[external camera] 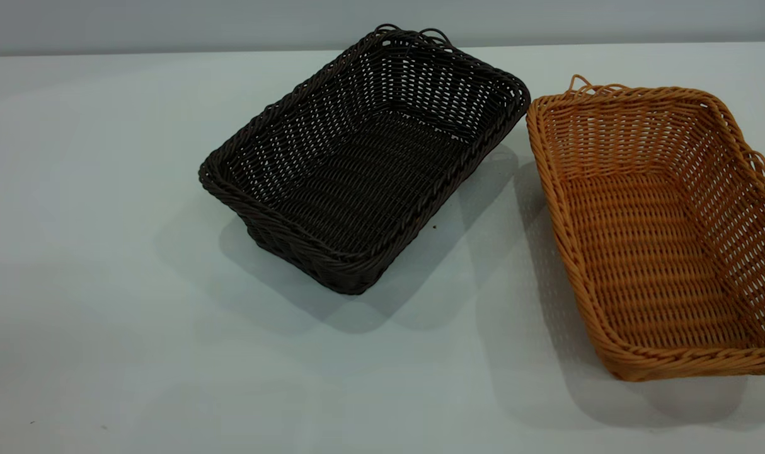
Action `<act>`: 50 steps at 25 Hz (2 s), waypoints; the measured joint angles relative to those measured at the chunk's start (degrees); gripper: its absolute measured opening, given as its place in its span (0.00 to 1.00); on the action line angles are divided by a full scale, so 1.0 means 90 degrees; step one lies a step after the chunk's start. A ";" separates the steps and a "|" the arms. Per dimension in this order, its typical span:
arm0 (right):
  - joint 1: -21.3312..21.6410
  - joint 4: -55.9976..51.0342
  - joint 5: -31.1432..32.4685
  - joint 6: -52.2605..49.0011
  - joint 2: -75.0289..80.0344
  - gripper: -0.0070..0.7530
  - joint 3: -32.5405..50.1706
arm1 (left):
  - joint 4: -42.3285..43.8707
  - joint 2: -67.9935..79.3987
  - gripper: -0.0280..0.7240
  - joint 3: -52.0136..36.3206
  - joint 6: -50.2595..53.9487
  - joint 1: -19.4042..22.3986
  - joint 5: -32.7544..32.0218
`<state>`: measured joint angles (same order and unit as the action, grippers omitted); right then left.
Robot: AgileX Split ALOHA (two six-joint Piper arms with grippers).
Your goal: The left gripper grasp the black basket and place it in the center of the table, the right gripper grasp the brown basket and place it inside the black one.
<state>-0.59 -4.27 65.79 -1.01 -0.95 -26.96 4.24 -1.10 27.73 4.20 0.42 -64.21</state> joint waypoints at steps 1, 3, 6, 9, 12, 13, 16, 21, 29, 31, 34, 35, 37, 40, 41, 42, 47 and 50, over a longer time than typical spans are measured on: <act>0.0000 0.0000 0.0000 0.0000 0.0000 0.32 0.0000 | 0.0000 0.0000 0.81 0.0000 0.0000 0.0000 0.0000; 0.0000 0.0000 0.0000 0.0000 0.0000 0.32 0.0000 | 0.0000 0.0000 0.81 0.0000 0.0000 0.0000 0.0000; 0.0000 -0.0020 0.0000 0.0000 0.0000 0.32 0.0000 | 0.0000 0.0000 0.81 0.0000 0.0000 0.0000 0.0000; 0.0000 -0.0137 0.0000 0.0000 0.0000 0.32 0.0000 | 0.0000 0.0000 0.81 0.0000 0.0000 0.0000 0.0000; 0.0000 -0.0285 -0.0015 0.0000 0.0000 0.32 0.0000 | 0.0000 0.0000 0.81 0.0016 0.0000 0.0000 0.0021; 0.0000 -0.0332 -0.0030 0.0000 0.0000 0.32 0.0000 | 0.0000 0.0030 0.81 0.0066 0.0000 0.0000 0.0055; 0.0000 -0.0372 -0.0045 0.0000 0.0000 0.33 0.0000 | 0.0000 0.0443 0.81 0.0355 0.0000 0.0000 0.0287; 0.0000 -0.0447 -0.0087 0.0000 0.0000 0.48 0.0000 | 0.0000 0.2018 0.81 0.0907 -0.0010 0.0000 0.1100; 0.0000 -0.0460 -0.0109 -0.0426 0.0179 0.83 0.0000 | -0.0167 0.5111 0.81 0.1577 -0.0217 0.0000 0.3317; 0.0000 -0.0460 -0.0187 -0.0481 0.0424 0.84 0.0000 | -0.0328 0.5866 0.81 0.1833 -0.0421 0.0000 0.3691; 0.0000 -0.0486 -0.0352 -0.0530 0.0801 0.84 -0.0006 | -0.0713 0.7013 0.81 0.2235 -0.0899 -0.0125 0.4217; 0.0000 -0.0504 -0.0462 -0.0537 0.0930 0.84 -0.0019 | -0.0844 0.7404 0.81 0.2393 -0.1045 -0.0201 0.4441; 0.0000 -0.0521 -0.0645 -0.0542 0.1163 0.83 -0.0077 | -0.1017 0.8112 0.81 0.2731 -0.1325 -0.0410 0.4833; 0.0000 -0.0612 -0.0856 -0.0542 0.1537 0.82 -0.0220 | -0.1047 0.9179 0.81 0.3362 -0.1544 -0.0778 0.5066; 0.0000 -0.0665 -0.0908 -0.0542 0.1680 0.82 -0.0265 | -0.1047 0.9547 0.81 0.3604 -0.1616 -0.0905 0.5086; 0.0000 -0.0709 -0.0943 -0.0542 0.1826 0.82 -0.0310 | -0.1047 0.9975 0.81 0.3849 -0.1686 -0.1031 0.5093; 0.0000 -0.0799 -0.1004 -0.0544 0.2561 0.81 -0.0509 | -0.1047 1.1473 0.81 0.4862 -0.2092 -0.1606 0.5113; 0.0000 -0.0938 -0.0992 -0.0570 0.3061 0.80 -0.0593 | -0.1053 1.2340 0.81 0.5392 -0.2153 -0.1863 0.5133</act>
<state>-0.59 -12.71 56.86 -6.15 26.60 -32.30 -5.24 109.96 76.25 -15.18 -16.34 -18.01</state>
